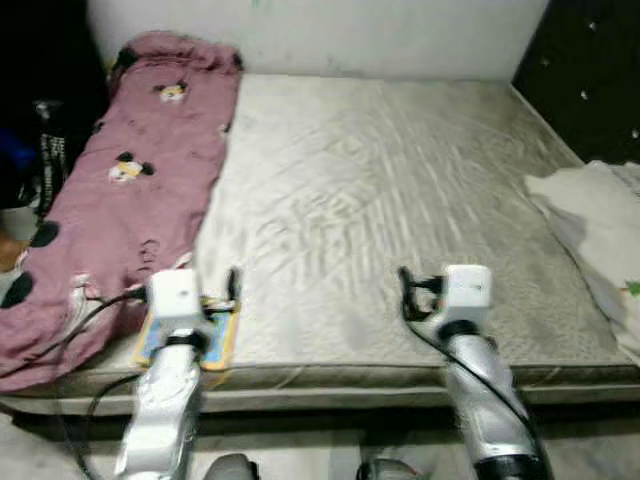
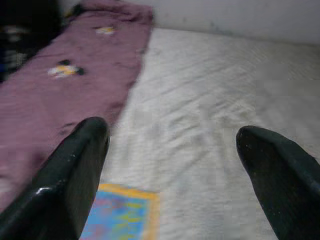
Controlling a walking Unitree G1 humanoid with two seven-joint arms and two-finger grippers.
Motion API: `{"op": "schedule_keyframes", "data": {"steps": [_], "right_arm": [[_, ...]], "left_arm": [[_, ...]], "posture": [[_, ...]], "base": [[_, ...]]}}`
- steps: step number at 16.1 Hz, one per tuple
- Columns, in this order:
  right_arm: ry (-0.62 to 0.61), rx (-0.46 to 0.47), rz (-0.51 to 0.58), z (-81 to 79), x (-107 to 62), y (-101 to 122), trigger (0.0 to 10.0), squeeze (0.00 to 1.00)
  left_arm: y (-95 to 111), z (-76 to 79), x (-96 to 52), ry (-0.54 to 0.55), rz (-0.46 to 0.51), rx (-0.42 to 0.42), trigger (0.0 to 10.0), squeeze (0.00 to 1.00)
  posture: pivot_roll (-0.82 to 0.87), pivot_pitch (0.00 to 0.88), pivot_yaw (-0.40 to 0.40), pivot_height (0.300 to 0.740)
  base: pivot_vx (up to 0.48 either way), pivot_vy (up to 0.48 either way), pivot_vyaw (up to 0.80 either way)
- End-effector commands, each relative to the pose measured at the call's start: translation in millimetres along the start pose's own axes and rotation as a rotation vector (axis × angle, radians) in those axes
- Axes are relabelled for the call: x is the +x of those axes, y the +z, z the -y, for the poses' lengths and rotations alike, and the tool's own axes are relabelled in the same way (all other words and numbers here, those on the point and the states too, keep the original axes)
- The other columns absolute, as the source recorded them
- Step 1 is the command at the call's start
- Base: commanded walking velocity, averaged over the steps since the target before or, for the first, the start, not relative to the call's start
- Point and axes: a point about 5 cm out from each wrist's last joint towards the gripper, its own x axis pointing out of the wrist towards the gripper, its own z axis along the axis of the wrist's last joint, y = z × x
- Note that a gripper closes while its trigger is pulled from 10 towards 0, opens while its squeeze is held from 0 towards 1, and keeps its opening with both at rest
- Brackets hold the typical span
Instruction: Clean up the room
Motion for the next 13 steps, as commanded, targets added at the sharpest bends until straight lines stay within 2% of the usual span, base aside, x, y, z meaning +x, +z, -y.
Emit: {"op": "schedule_keyframes", "data": {"steps": [1,13], "right_arm": [[-0.026,-0.017,-0.002,10.0,-0.7,1.2,10.0,0.0],[-0.027,-0.028,-0.035,10.2,1.9,-2.1,10.0,0.0]], "left_arm": [[1.0,4.2,1.3,-0.006,0.0,-0.007,10.0,0.0],[0.6,5.5,3.0,-0.001,-0.006,-0.007,10.0,0.0]], "posture": [[0.01,0.062,-0.02,0.74],[0.01,0.069,-0.023,0.74]], "base": [[0.0,0.48,0.0],[0.0,0.48,0.0]]}}
